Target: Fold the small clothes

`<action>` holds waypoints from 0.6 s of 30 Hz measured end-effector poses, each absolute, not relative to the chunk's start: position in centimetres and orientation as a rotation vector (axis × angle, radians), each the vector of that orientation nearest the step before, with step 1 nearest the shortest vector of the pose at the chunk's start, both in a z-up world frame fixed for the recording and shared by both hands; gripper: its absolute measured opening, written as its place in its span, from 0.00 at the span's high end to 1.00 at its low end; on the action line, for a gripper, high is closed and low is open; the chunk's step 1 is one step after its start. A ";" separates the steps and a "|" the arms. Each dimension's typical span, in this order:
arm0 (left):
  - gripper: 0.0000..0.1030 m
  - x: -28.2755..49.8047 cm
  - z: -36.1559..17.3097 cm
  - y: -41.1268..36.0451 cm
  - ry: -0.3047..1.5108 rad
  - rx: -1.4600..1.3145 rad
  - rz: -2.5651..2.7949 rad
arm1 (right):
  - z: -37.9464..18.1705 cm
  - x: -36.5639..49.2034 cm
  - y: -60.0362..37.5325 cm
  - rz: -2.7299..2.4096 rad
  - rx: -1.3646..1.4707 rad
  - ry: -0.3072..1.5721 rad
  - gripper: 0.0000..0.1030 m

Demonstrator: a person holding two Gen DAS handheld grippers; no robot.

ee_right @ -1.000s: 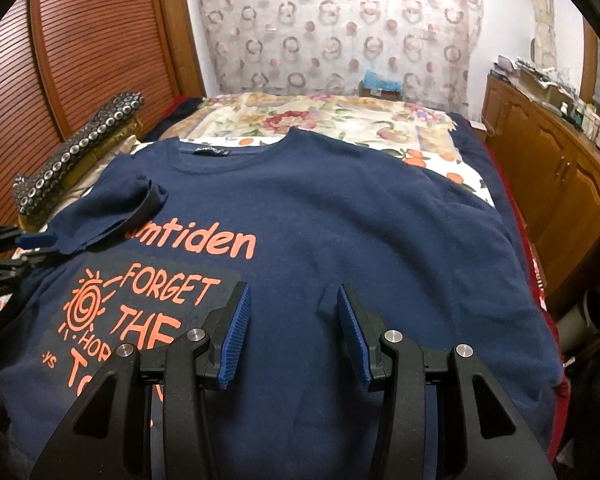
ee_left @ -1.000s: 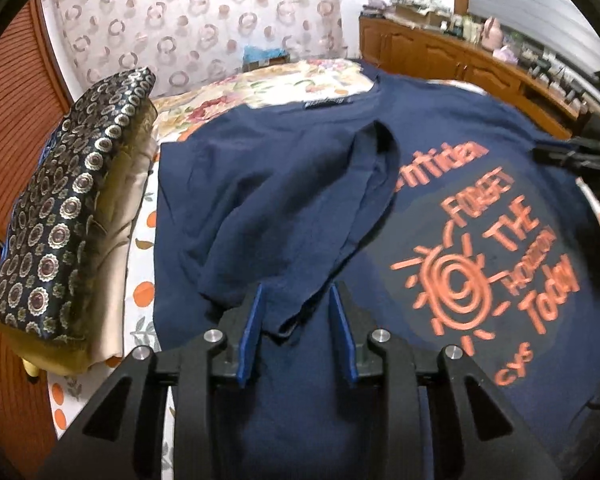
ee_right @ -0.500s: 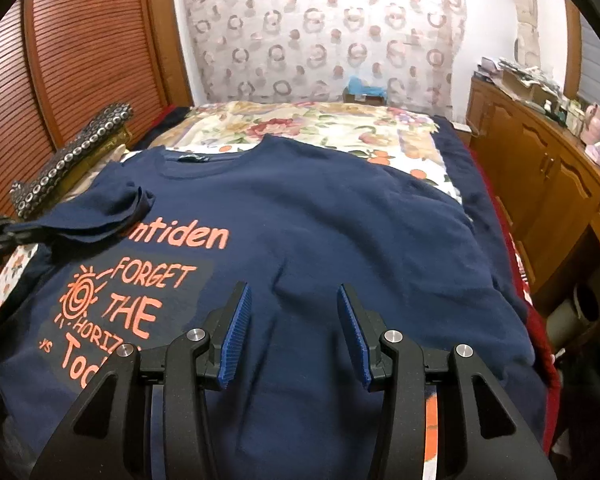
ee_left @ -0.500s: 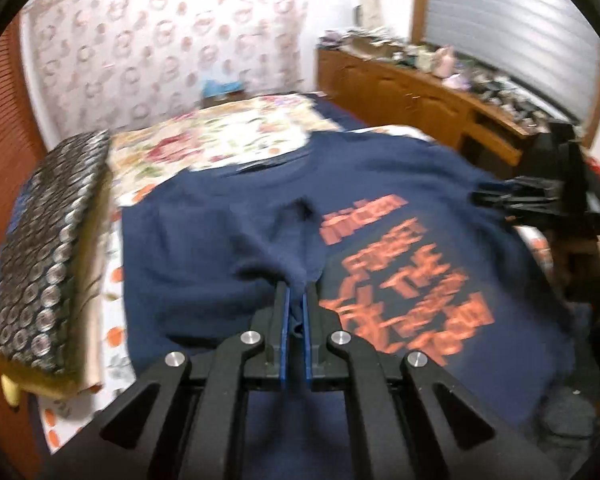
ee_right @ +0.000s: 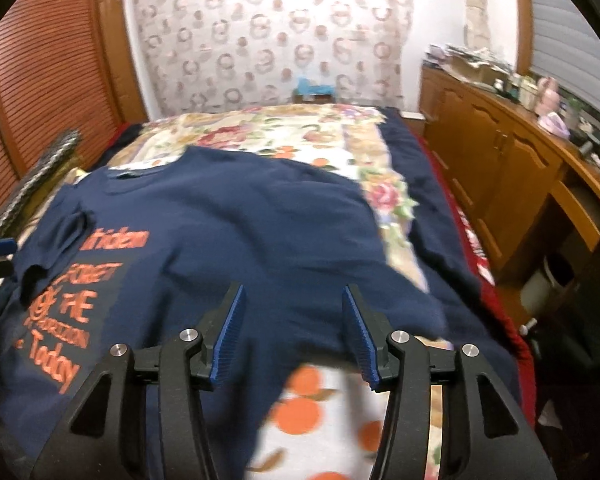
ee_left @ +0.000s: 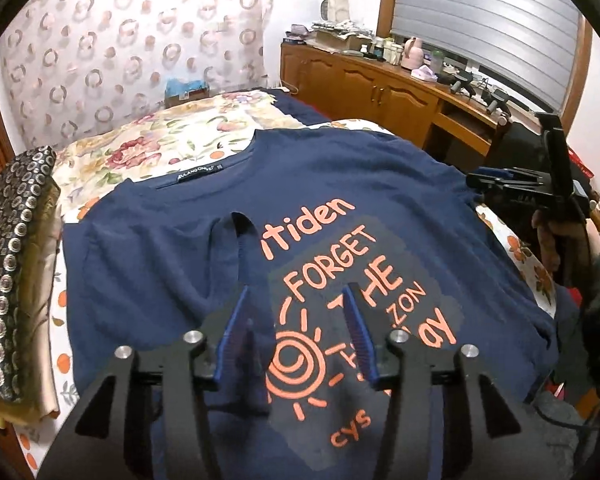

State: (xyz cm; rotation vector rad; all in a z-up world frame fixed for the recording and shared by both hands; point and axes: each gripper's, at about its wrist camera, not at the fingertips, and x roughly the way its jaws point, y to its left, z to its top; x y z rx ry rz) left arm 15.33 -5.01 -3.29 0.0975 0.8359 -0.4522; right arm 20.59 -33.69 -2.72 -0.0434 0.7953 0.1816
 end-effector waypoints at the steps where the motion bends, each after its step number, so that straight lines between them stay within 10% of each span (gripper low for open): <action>1: 0.48 15.6 -3.6 -5.1 0.842 0.095 -0.455 | -2.8 20.7 -34.4 0.167 -0.042 0.800 0.50; 18: 0.47 19.1 -8.3 -8.4 0.875 0.160 -0.402 | -4.8 22.7 -39.1 0.132 0.046 0.888 0.50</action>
